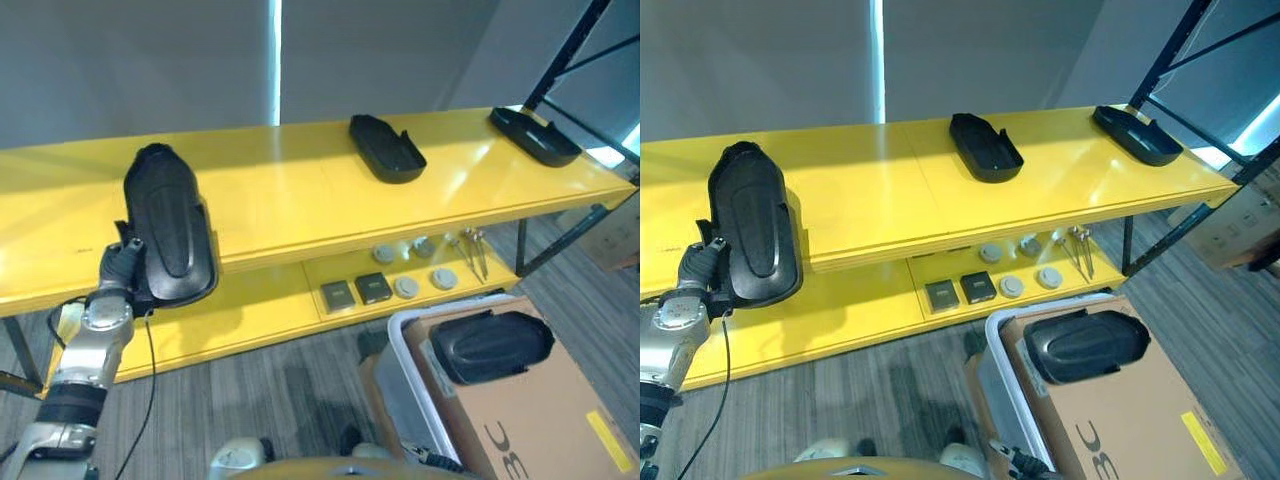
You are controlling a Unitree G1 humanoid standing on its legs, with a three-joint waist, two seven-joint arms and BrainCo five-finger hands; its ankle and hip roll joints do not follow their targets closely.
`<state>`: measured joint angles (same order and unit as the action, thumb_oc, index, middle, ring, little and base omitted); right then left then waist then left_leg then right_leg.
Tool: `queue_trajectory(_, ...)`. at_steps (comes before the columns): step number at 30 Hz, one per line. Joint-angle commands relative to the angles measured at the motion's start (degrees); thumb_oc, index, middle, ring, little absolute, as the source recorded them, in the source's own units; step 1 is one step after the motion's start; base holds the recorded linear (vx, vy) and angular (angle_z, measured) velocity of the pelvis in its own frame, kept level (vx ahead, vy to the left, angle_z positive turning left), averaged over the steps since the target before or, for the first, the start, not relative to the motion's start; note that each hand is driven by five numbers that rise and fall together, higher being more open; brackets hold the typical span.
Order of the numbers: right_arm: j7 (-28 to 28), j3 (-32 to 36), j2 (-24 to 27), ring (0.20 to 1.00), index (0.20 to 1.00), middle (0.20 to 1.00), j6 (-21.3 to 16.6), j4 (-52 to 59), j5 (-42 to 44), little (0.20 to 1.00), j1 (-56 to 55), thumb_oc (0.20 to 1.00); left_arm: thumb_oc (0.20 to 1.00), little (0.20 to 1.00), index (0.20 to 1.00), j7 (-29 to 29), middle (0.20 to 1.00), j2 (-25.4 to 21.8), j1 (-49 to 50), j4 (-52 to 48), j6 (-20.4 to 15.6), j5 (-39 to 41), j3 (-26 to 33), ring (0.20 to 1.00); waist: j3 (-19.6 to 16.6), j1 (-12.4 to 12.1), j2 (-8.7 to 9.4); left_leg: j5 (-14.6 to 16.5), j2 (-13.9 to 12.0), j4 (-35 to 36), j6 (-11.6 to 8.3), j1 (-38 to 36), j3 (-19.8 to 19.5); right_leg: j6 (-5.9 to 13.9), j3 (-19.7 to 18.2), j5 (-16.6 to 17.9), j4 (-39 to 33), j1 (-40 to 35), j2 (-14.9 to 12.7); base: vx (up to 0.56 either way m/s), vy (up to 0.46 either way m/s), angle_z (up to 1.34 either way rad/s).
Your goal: Move parts from the plastic box to the shelf.
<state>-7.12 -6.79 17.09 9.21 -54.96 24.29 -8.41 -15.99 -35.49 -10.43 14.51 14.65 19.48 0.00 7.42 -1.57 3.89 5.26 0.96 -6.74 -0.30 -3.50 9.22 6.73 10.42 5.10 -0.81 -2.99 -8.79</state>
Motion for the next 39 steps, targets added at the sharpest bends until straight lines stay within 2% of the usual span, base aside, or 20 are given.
queue_trajectory(1,0.86,-1.52,2.69,1.0,1.0,1.0,1.12,1.48,-0.45,1.0,-1.59,1.0,0.2,0.2,0.2,-0.34,0.2,-0.56,-12.4,3.3,-1.24,-4.14,-1.87,0.2,-3.86,4.56,-2.21,-4.53,-10.93,1.83,-4.38,1.31,10.27,2.85,2.67,-2.42,1.26,1.89,-0.54,0.15,-0.08,0.4)
queue_trajectory(4,1.84,-2.22,3.12,1.0,1.0,1.0,1.79,2.89,0.59,1.0,-2.86,1.0,0.2,0.2,0.2,-1.63,0.2,-0.94,-17.17,8.49,0.04,-5.41,-4.79,0.2,-4.21,6.96,-2.74,-5.24,-13.02,2.91,-5.42,0.73,14.57,2.86,4.3,-3.45,1.32,1.78,-0.11,0.1,-0.064,0.61)
queue_trajectory(7,1.7,-2.65,3.76,1.0,1.0,1.0,2.43,2.44,0.8,1.0,-3.16,1.0,0.2,0.2,0.2,-2.09,0.2,-2.69,-21.73,15.61,-0.2,-6.25,-7.24,0.2,-4.04,8.45,-3.29,-5.25,-13.0,3.77,-5.4,0.28,15.08,2.83,3.74,-4.26,2.18,2.62,0.36,0.06,-0.019,0.14)
queue_trajectory(9,1.1,-2.56,4.06,1.0,1.0,1.0,2.37,1.35,-0.02,1.0,-3.42,1.0,0.2,0.2,0.2,-2.59,0.2,-3.41,-24.27,19.23,1.52,-3.45,-8.1,0.2,-3.89,9.49,-3.71,-5.4,-12.98,4.09,-5.36,0.22,15.52,2.81,3.08,-4.7,3.2,3.52,0.47,0.08,0.02,-0.15)
queue_trajectory(13,-1.7,-2.41,4.19,1.0,1.0,1.0,-0.1,-2.91,-3.97,1.0,-3.8,1.0,0.2,0.2,0.2,-5.21,0.2,-3.34,-29.37,28.51,4.31,-1.96,-8.66,0.2,-3.25,11.83,-4.52,-4.94,-12.63,3.78,-5.12,0.54,16.35,3.03,1.16,-5.31,4.61,5.06,0.34,0.06,0.042,-0.17)
queue_trajectory(17,-2.66,-3.29,4.6,1.0,1.0,1.0,-1.27,-4.48,-4.81,1.0,-3.97,1.0,0.2,0.2,0.2,-7.18,0.2,-4.24,-31.78,34.97,4.55,-2.22,-9.19,0.2,-2.65,13.26,-4.66,-4.43,-12.7,2.78,-5.02,1.58,16.89,3.11,-0.14,-5.76,5.63,6.53,0.12,0.03,0.037,-0.14)
queue_trajectory(19,-2.72,-3.47,4.74,1.0,1.0,1.0,-1.45,-4.68,-4.85,1.0,-3.87,1.0,0.2,0.2,0.2,-7.65,0.2,-4.36,-32.33,35.66,4.99,-2.22,-9.3,0.2,-2.48,13.42,-4.64,-4.37,-12.76,2.56,-5.01,1.9,16.9,3.09,-0.37,-5.85,5.93,6.97,0.1,-0.01,0.025,-0.12)
queue_trajectory(26,-3.25,-5.49,6.19,1.0,1.0,1.0,-4.6,-6.55,-1.59,1.0,-0.1,1.0,0.2,0.2,0.2,-13.87,0.2,-4.04,-39.63,43.85,3.8,1.45,-11.71,0.2,1.64,14.65,-4.26,-3.87,-13.32,0.01,-5.17,6.65,16.31,2.97,-2.18,-6.41,8.22,11.77,0.01,-0.13,0.036,-0.02)
queue_trajectory(32,-2.59,-6.01,7.16,1.0,1.0,1.0,-3.56,-4.71,-0.78,1.0,-0.24,1.0,0.2,0.2,0.2,-14.14,0.2,-5.56,-43.06,48.36,4.23,1.2,-13.66,0.2,3.03,15.76,-3.58,-3.64,-13.99,-1.36,-5.33,7.18,16.64,2.85,-2.91,-6.1,7.84,11.89,-0.01,0.02,0.006,-0.03)
queue_trajectory(39,-4.63,-6.93,8.62,1.0,1.0,1.0,-7.45,-7.22,0.14,1.0,1.34,1.0,0.2,0.2,0.2,-16.37,0.2,-7.64,-50.84,53.59,2.66,2.49,-17.97,0.2,6.14,16.47,-2.56,-3.74,-15.86,-4.3,-6.09,12.01,16.25,2.29,-3.64,-6.34,9.57,16.1,0.78,-0.06,-0.001,-0.05)
